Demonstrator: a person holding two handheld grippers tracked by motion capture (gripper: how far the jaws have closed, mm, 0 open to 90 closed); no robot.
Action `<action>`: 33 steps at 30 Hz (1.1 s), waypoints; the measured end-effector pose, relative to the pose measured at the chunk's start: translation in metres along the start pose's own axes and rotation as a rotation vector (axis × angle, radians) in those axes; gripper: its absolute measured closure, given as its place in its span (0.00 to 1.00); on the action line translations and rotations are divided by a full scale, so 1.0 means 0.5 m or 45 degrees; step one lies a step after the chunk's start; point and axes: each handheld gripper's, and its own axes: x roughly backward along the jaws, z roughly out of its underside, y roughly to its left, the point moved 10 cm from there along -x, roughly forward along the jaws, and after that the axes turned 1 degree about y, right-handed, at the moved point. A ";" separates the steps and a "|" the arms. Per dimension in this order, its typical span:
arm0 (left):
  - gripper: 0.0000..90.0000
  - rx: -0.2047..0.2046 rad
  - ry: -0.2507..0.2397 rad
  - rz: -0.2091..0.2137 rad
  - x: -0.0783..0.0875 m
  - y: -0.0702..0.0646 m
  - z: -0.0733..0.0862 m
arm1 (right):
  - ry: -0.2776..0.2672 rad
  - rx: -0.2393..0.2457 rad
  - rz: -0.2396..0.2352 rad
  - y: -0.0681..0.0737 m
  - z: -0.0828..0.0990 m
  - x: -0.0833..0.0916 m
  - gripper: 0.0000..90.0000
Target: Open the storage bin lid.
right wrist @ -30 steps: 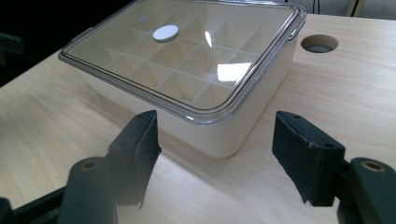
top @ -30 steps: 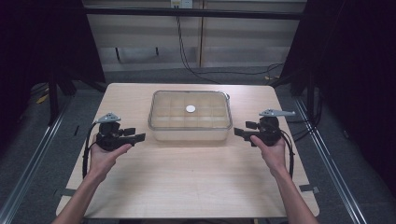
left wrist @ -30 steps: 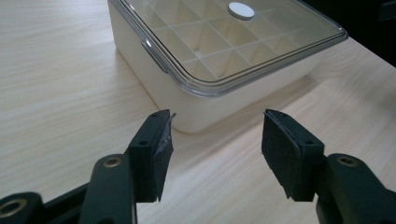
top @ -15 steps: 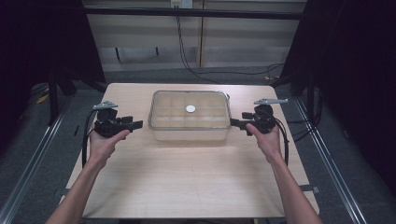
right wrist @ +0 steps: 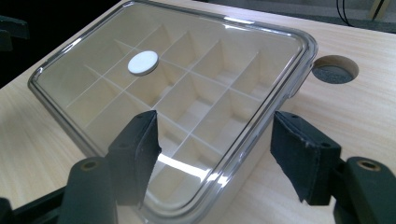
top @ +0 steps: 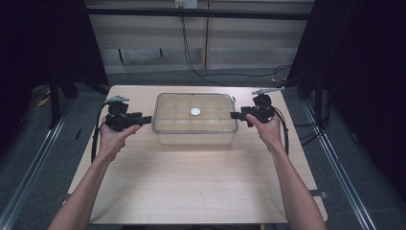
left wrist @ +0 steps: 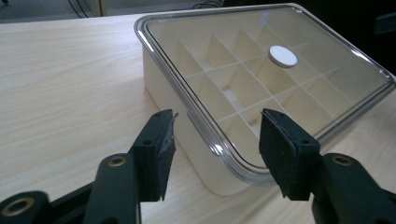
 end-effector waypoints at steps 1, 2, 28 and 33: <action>0.47 0.000 0.005 -0.001 -0.001 0.002 -0.002 | 0.010 -0.003 0.001 -0.001 -0.003 -0.002 0.36; 0.45 0.004 0.007 -0.012 -0.003 0.004 -0.006 | 0.010 0.005 0.002 -0.003 -0.007 -0.004 0.36; 0.38 0.047 0.083 0.053 -0.068 0.023 0.017 | 0.088 -0.081 0.056 -0.070 -0.018 -0.095 0.28; 0.35 0.056 0.099 0.059 -0.080 0.020 0.022 | 0.116 -0.080 0.048 -0.075 -0.014 -0.110 0.25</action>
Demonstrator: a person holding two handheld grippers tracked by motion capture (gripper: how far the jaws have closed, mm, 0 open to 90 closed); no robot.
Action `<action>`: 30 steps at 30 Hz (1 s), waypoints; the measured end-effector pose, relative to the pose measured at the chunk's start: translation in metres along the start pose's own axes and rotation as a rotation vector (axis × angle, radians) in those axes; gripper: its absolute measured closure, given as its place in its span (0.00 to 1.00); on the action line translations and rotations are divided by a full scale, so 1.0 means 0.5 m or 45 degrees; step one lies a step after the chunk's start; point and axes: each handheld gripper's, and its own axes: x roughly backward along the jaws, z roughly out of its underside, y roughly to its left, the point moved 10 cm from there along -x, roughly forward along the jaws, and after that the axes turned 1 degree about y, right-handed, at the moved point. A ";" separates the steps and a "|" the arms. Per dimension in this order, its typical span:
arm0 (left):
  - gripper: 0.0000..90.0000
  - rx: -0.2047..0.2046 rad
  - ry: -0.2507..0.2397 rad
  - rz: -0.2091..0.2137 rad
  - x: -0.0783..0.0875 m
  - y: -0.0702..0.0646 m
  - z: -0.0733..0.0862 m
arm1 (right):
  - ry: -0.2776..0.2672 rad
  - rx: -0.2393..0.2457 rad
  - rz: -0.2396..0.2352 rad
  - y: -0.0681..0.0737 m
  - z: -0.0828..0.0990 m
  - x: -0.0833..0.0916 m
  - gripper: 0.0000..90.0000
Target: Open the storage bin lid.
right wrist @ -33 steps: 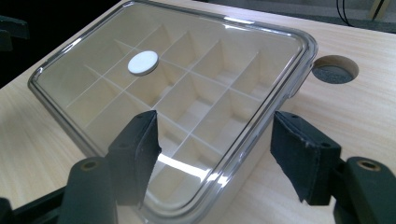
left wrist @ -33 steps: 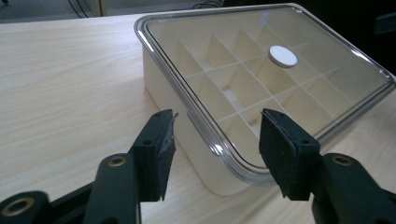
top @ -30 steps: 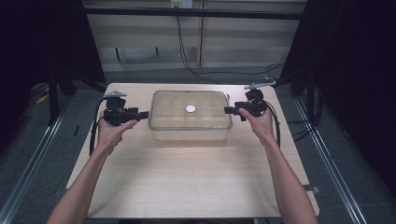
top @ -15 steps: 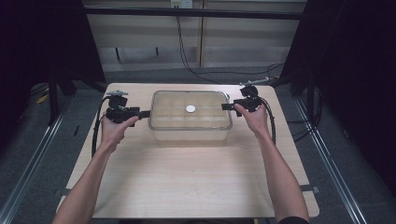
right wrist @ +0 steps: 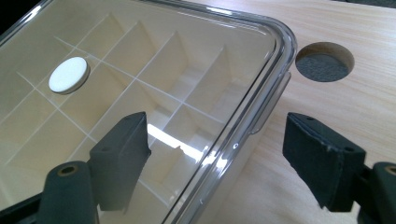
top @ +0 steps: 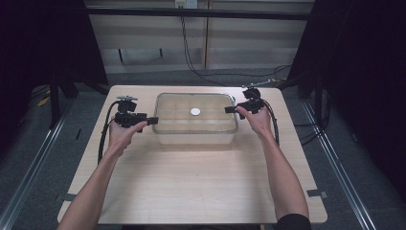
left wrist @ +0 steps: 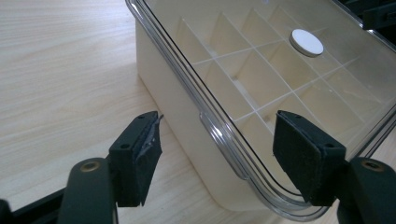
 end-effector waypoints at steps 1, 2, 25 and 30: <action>0.35 0.002 0.001 0.010 -0.002 -0.003 0.000 | 0.014 -0.007 -0.001 -0.002 -0.001 -0.003 0.24; 0.35 -0.002 0.005 0.010 -0.005 -0.005 0.002 | 0.025 -0.008 -0.020 0.000 -0.002 -0.005 0.22; 0.38 0.018 0.032 -0.005 -0.042 -0.020 -0.008 | 0.009 -0.059 -0.058 0.005 -0.014 -0.045 0.23; 0.37 0.027 0.040 -0.007 -0.045 -0.019 -0.010 | -0.001 -0.061 -0.051 0.004 -0.015 -0.046 0.24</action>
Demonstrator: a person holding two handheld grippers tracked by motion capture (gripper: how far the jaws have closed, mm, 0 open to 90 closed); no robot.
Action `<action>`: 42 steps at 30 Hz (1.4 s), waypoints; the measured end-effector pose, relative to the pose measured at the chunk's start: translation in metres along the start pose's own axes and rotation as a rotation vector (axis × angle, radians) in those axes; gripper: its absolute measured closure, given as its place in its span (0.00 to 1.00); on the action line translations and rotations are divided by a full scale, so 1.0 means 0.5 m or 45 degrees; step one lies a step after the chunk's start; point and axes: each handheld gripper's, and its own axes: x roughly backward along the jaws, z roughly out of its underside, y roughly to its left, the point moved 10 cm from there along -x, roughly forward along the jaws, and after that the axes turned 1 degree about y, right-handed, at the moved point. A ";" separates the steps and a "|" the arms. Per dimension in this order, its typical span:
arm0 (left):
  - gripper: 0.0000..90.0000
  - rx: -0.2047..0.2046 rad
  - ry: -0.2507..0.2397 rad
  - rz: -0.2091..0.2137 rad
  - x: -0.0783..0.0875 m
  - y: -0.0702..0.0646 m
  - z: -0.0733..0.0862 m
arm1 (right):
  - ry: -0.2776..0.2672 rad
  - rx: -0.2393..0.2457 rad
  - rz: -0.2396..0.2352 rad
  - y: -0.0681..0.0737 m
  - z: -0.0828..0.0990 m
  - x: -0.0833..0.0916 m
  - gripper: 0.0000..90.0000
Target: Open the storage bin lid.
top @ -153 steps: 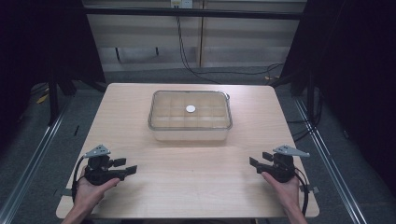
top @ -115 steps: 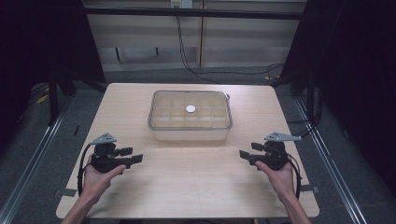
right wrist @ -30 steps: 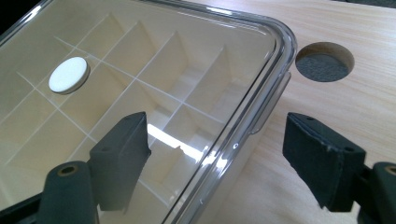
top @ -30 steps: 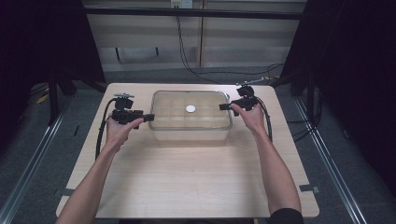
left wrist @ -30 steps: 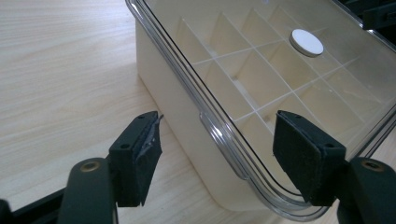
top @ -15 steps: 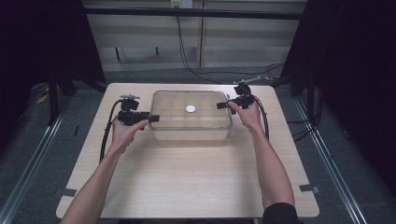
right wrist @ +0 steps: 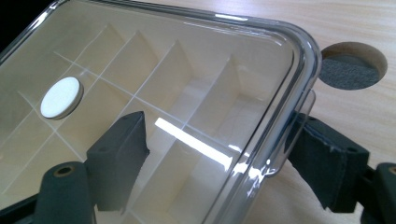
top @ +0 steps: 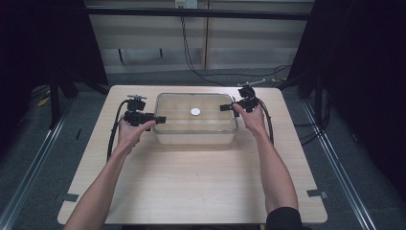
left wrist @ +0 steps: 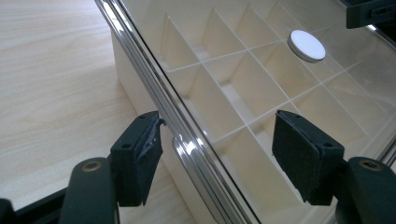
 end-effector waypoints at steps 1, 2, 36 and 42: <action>0.37 0.011 0.008 0.007 0.001 -0.001 0.001 | -0.003 0.007 0.010 0.000 -0.001 0.001 0.25; 0.39 0.009 0.015 0.014 0.001 -0.001 0.001 | -0.001 0.005 0.008 0.000 -0.001 0.001 0.25; 0.47 -0.027 -0.056 -0.031 0.012 -0.010 -0.016 | -0.142 0.006 -0.025 0.010 -0.028 0.055 0.41; 0.49 -0.028 -0.082 -0.029 0.017 -0.010 -0.019 | -0.184 -0.007 -0.047 0.019 -0.036 0.065 0.43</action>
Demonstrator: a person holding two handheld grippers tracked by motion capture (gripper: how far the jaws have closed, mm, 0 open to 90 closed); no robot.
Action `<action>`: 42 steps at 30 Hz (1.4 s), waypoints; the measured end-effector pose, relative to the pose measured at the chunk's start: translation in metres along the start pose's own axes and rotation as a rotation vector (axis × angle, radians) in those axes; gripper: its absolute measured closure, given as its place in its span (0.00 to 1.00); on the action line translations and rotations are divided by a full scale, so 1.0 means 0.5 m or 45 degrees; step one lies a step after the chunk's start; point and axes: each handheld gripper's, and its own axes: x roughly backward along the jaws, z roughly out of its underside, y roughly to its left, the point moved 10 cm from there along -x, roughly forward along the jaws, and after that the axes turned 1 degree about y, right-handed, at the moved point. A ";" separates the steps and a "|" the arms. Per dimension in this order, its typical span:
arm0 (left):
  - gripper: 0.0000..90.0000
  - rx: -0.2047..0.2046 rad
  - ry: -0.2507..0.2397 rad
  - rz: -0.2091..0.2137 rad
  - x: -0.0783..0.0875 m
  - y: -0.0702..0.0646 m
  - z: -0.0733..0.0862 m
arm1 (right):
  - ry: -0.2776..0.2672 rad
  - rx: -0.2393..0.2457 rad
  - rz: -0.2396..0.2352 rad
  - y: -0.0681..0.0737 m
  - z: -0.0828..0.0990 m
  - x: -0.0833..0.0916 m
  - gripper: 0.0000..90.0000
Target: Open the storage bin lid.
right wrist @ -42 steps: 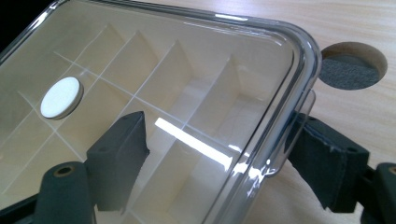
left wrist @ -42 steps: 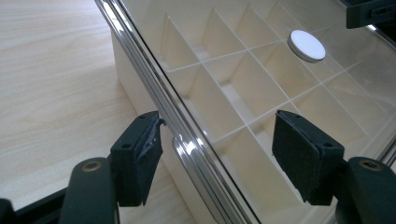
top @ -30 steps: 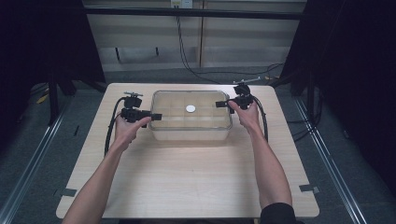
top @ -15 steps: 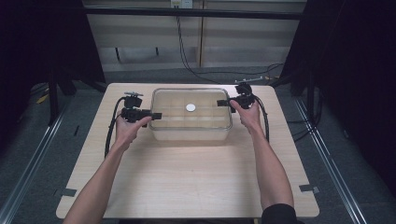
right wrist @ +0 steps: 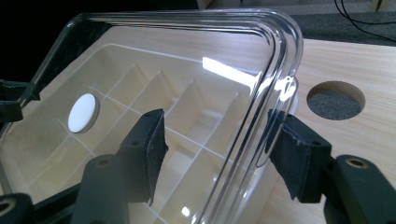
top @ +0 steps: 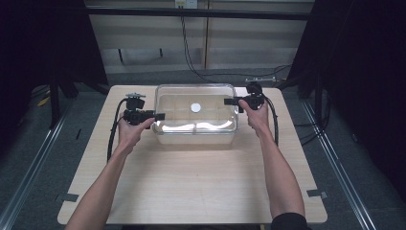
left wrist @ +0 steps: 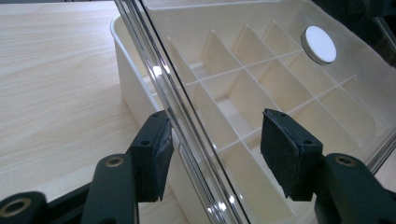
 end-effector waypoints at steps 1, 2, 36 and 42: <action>0.49 0.006 -0.010 -0.002 0.000 -0.001 -0.002 | -0.004 0.001 -0.003 0.001 0.000 0.002 0.44; 0.50 0.002 -0.009 0.004 0.001 -0.001 -0.002 | -0.009 -0.003 -0.010 0.003 -0.001 0.004 0.45; 0.55 -0.010 -0.056 -0.004 0.019 -0.008 -0.025 | -0.075 -0.054 -0.061 0.026 -0.018 0.041 0.63; 0.58 -0.020 -0.060 0.008 0.029 -0.015 -0.030 | -0.084 -0.074 -0.095 0.034 -0.022 0.053 0.66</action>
